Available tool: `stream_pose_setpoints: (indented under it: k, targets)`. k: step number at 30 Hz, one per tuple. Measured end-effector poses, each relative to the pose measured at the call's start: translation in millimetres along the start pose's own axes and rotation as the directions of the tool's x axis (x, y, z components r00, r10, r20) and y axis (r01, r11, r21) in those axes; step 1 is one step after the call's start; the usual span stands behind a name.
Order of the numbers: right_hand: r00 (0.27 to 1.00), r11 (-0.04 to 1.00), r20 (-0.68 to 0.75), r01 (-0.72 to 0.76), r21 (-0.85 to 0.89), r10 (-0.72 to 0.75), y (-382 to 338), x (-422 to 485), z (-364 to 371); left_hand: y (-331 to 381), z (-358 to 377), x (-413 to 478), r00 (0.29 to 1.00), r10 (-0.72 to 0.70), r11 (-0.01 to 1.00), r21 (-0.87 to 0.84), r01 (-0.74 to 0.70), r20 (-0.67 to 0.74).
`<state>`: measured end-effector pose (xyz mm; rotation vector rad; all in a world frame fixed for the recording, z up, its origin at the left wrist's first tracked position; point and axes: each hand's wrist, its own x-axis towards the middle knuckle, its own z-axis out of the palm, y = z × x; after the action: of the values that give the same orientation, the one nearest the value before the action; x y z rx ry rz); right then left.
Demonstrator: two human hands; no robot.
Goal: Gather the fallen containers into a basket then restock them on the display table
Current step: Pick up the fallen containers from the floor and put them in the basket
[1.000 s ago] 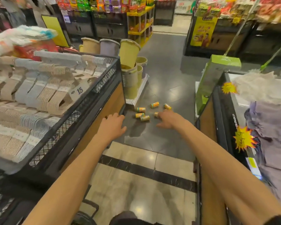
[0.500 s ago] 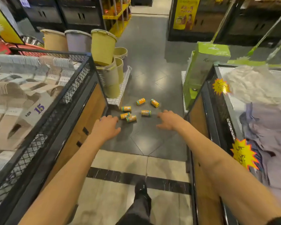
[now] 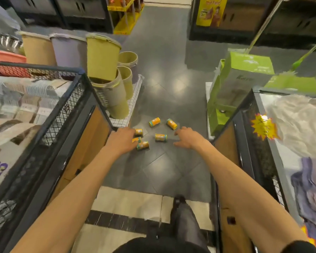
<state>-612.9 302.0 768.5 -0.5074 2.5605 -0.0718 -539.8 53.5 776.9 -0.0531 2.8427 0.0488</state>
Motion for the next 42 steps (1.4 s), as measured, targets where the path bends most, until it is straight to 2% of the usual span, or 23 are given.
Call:
stream_pose_setpoints:
  k: [8, 11, 16, 21, 25, 30, 34, 42]
  targets:
    - [0.996, 0.995, 0.048, 0.077, -0.058, -0.074, 54.3, 165.6, -47.7, 5.2, 8.6, 158.7, 0.995, -0.06, 0.997, -0.05, 0.065, 0.084]
    - [0.988, 0.988, 0.092, 0.129, -0.091, -0.12, 69.4, 229.9, -69.6, 7.7, 7.5, 209.7, 0.984, -0.139, 0.963, -0.214, 0.161, 0.116]
    - [0.977, 0.976, 0.143, 0.179, -0.124, -0.161, 88.5, 317.2, -95.2, 3.9, 14.5, 274.3, 0.956, -0.238, 0.925, -0.261, 0.276, 0.171]
    - [0.961, 0.978, 0.222, 0.19, -0.091, -0.166, 95.9, 379.8, -85.5, -5.9, 43.5, 321.6, 0.935, -0.257, 0.894, -0.307, 0.326, 0.244]
    - [0.952, 0.983, 0.281, 0.155, -0.098, -0.122, 107.1, 431.4, -46.8, -15.5, 92.5, 370.1, 0.928, -0.216, 0.889, -0.332, 0.315, 0.303]
    - [0.961, 0.987, 0.273, 0.087, -0.135, -0.047, 111.6, 494.1, 19.7, -32.3, 164.8, 427.4, 0.912, -0.214, 0.796, -0.479, 0.37, 0.349]
    - [0.954, 0.988, 0.297, 0.071, -0.136, -0.027, 116.9, 560.0, 99.4, -55.6, 251.1, 472.5, 0.911, -0.205, 0.799, -0.476, 0.367, 0.358]
    - [0.953, 0.994, 0.29, 0.099, -0.035, -0.084, 121.1, 687.5, 275.3, -95.5, 451.8, 552.0, 0.901, -0.182, 0.86, -0.381, 0.34, 0.393]
